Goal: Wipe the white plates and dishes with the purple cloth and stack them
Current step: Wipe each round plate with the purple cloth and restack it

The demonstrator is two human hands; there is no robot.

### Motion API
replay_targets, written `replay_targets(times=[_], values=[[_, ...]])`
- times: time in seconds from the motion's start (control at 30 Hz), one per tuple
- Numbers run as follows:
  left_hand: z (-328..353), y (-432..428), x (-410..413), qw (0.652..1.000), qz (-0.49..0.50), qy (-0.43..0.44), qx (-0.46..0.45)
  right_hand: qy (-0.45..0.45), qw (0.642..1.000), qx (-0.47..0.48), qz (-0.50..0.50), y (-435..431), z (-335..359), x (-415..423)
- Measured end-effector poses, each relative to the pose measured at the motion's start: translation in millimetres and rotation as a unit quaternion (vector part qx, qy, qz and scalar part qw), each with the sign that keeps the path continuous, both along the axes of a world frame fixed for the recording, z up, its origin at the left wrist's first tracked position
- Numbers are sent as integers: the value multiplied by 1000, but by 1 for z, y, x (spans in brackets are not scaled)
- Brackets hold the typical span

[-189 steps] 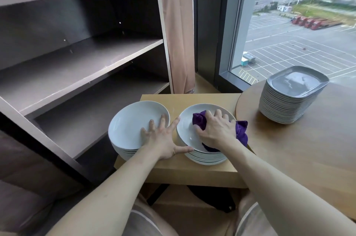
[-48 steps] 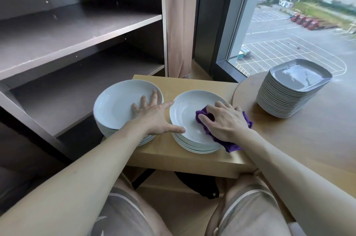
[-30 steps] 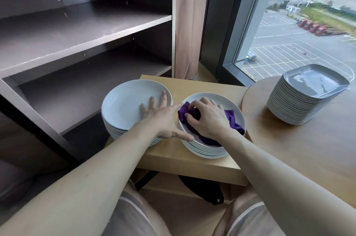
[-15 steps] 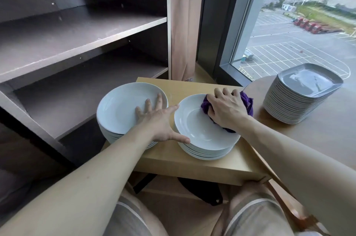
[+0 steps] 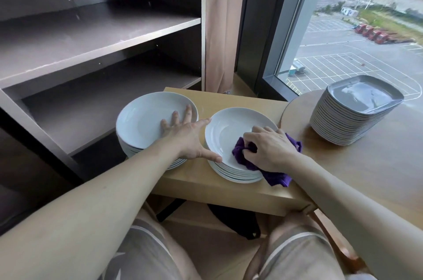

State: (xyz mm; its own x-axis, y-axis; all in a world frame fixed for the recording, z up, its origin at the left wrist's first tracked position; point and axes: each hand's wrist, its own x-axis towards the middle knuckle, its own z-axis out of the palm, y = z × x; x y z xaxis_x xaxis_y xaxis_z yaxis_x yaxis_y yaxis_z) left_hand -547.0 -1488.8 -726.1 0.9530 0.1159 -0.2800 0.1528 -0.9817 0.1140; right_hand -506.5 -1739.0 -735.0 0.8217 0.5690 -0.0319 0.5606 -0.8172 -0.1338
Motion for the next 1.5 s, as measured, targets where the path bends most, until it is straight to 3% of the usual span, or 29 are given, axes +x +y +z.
replay_targets(times=[0.3,0.47,0.67,0.83,1.03,1.23,1.5], values=[[1,-1,1,1000,-2,-3,-6,82,985,152,-4,52,-6,-5],[0,-1,2,1000,-6,-3,-10,5,981,190,-33,66,-22,2],[-3,1,2,1000,-8,-3,-13,-78,988,130,-22,75,-25,34],[-4,1,2,1000,-11,-7,0,-142,983,49,-103,70,-20,57],[-4,1,1,1000,-8,-5,1,-152,972,-138,-119,38,1,57],[-2,2,0,1000,-3,-2,-8,-85,986,-118,-86,1,11,16],[-1,0,-1,1000,-4,-1,0,43,998,-27,-31,18,7,-5]])
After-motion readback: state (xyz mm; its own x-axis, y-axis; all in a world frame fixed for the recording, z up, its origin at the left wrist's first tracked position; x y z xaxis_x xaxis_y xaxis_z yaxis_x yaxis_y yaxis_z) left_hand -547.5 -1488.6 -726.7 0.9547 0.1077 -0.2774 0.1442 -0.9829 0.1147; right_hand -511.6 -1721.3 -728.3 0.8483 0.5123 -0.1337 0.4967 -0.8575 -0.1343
